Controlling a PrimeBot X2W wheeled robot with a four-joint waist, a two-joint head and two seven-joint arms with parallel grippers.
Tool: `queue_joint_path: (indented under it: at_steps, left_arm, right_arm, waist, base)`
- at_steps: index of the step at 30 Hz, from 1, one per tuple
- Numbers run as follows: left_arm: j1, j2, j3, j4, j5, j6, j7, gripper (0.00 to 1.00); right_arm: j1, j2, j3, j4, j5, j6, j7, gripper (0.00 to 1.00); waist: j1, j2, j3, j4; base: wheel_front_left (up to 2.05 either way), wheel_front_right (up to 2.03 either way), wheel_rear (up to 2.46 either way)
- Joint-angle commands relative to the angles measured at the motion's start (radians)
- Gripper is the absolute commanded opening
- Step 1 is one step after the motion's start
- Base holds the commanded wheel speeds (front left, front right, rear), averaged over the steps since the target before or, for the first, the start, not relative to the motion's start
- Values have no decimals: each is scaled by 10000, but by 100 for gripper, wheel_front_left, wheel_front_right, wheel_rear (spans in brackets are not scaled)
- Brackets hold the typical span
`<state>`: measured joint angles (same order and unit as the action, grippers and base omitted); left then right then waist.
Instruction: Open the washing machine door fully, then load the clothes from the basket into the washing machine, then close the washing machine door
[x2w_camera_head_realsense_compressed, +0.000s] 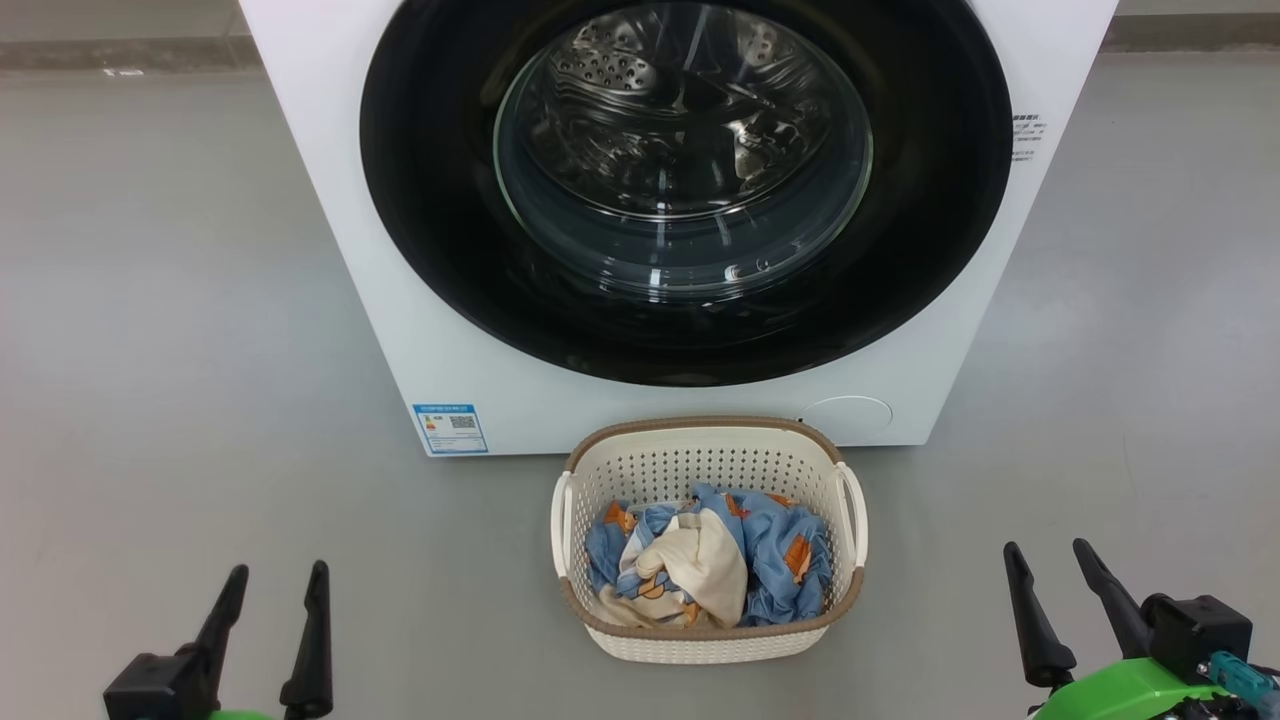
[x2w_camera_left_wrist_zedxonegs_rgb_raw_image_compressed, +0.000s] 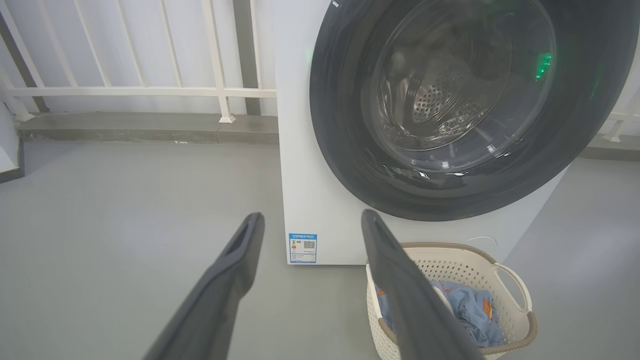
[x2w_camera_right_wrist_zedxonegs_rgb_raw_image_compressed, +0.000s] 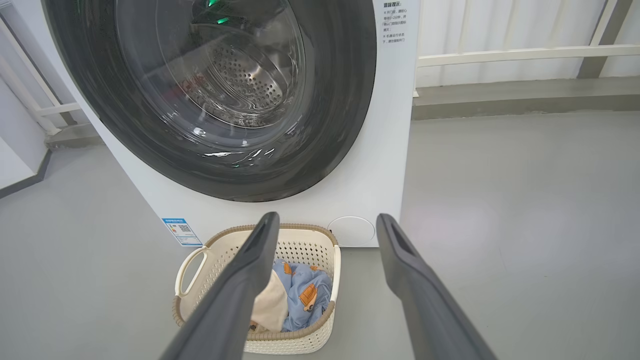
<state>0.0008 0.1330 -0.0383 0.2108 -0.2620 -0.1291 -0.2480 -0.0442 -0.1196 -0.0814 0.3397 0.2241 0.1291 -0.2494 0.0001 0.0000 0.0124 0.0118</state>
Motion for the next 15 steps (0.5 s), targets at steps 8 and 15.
queue_joint_path:
  at_steps: [8,15]
  left_arm:
    - [-188,252,305,30,-383,-16,-137,100]
    - [-212,294,290,200,-516,-16,-137,100]
  right_arm:
    - [43,40,-84,-354,-73,16,-124,100]
    - [105,90,-192,-381,-75,16,-124,100]
  waist:
    - [0,0,-34,7]
    - [0,0,-57,3]
  base:
    - [0,0,0]
    - [0,0,0]
